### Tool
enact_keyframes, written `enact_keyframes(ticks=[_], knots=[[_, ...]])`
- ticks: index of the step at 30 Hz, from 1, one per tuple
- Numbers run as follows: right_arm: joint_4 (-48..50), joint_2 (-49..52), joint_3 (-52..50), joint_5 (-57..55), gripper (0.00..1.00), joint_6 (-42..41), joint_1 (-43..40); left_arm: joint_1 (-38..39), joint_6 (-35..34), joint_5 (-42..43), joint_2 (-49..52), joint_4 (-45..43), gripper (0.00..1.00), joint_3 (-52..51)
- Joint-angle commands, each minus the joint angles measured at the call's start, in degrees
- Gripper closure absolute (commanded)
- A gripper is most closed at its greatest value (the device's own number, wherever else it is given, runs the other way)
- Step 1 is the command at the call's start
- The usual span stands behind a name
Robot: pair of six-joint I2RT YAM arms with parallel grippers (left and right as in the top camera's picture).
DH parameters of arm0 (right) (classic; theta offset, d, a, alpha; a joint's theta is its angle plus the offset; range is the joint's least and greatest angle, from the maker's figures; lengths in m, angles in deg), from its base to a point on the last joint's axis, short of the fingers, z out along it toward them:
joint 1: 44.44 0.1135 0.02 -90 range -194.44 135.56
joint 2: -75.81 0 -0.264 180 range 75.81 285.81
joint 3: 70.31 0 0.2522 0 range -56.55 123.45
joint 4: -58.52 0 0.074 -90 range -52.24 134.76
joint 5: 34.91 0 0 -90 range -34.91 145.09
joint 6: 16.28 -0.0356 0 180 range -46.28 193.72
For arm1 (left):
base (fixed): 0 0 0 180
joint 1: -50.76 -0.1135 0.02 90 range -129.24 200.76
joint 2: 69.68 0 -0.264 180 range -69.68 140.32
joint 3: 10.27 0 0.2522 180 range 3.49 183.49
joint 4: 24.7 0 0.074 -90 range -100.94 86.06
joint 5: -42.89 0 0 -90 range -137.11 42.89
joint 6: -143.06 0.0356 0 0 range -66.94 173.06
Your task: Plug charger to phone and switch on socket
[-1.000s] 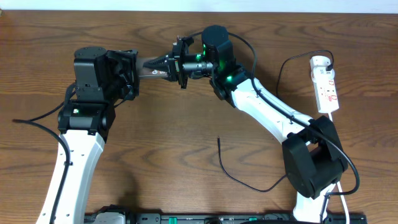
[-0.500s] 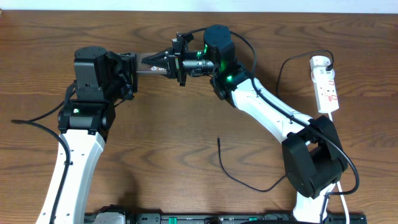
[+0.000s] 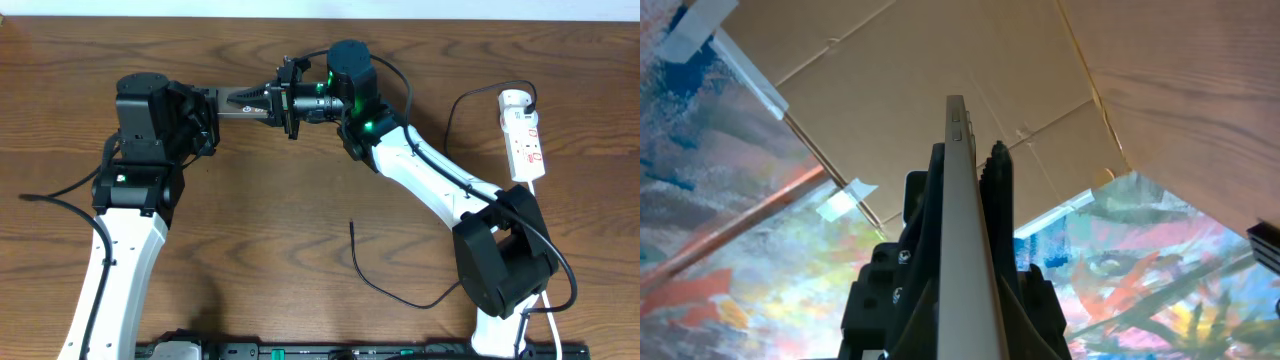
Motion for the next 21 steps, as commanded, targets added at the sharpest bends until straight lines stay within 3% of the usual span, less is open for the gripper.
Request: enact_keyframes(ticks=[1,9,13,18,21], knots=[[1.2,-1.0,1.1,4.6,0.99,4.2,1.9,0.1,2.1,0.7,0.4,0.8,0.92,1.2],[1.2,-1.0,1.1,4.6,0.97,4.6,1.9,0.1,2.1,0.9,0.4,0.8,0.92,1.2],[1.2,-1.0,1.1,4.6,0.68,4.6,1.8,0.1,2.1,0.9,0.4,0.7,0.93,1.2],[1.2,-1.0,1.1,4.6,0.18,5.5,1.7,0.1,2.1,0.9,0.4,0.4,0.93,1.2],[1.2,-1.0,1.1,4.6,0.01,5.5,1.4,0.1,2.1,0.9,0.4,0.4,0.93,1.2]])
